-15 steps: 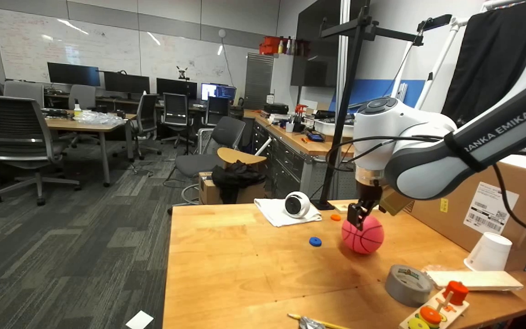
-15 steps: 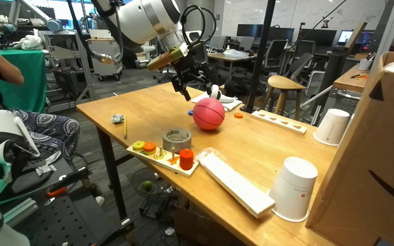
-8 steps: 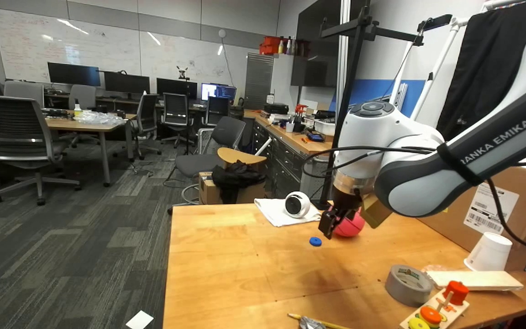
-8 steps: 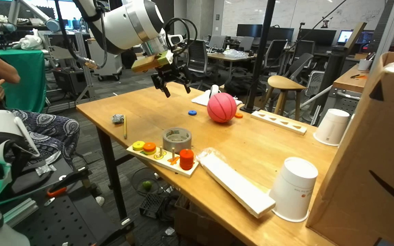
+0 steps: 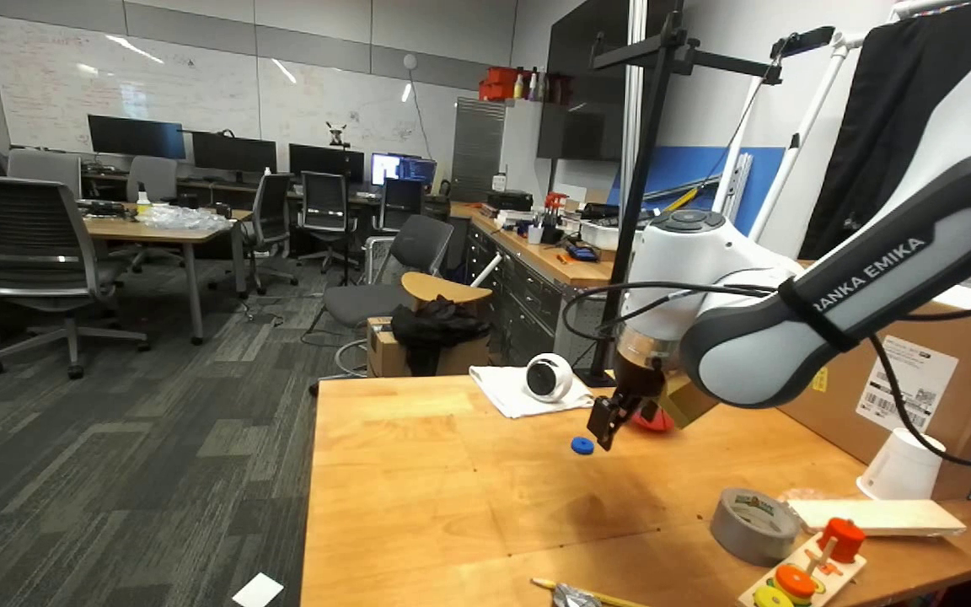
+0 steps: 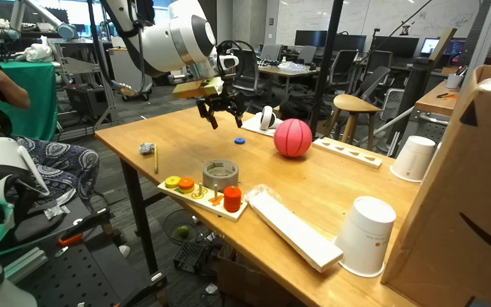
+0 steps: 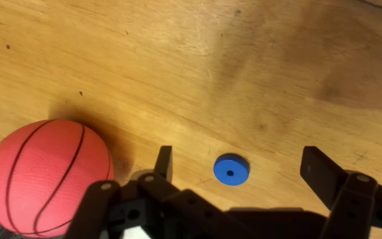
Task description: Push the ball to the right
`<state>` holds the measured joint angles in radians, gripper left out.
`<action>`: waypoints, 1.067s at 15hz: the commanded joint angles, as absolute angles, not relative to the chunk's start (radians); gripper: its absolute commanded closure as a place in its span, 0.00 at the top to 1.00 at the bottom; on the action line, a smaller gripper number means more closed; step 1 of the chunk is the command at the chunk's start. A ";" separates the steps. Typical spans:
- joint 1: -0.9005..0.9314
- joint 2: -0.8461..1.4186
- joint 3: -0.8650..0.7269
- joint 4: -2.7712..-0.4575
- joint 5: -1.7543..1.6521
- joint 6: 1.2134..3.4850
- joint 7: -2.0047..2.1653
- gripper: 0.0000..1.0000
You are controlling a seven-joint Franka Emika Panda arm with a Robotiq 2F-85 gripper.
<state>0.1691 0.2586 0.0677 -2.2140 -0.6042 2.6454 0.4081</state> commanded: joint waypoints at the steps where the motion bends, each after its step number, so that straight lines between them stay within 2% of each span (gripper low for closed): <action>1: 0.142 0.307 0.033 -2.155 -0.490 2.698 0.339 1.00; 6: 0.075 0.391 0.006 -2.050 -0.264 2.622 0.193 1.00; 10: 0.088 0.434 -0.186 -1.907 -0.479 2.418 0.241 1.00; 16: 0.100 0.259 -0.313 -1.899 -0.877 2.431 0.354 1.00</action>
<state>0.0712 0.3672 -0.2880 -1.8653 -0.6976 2.4442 0.2609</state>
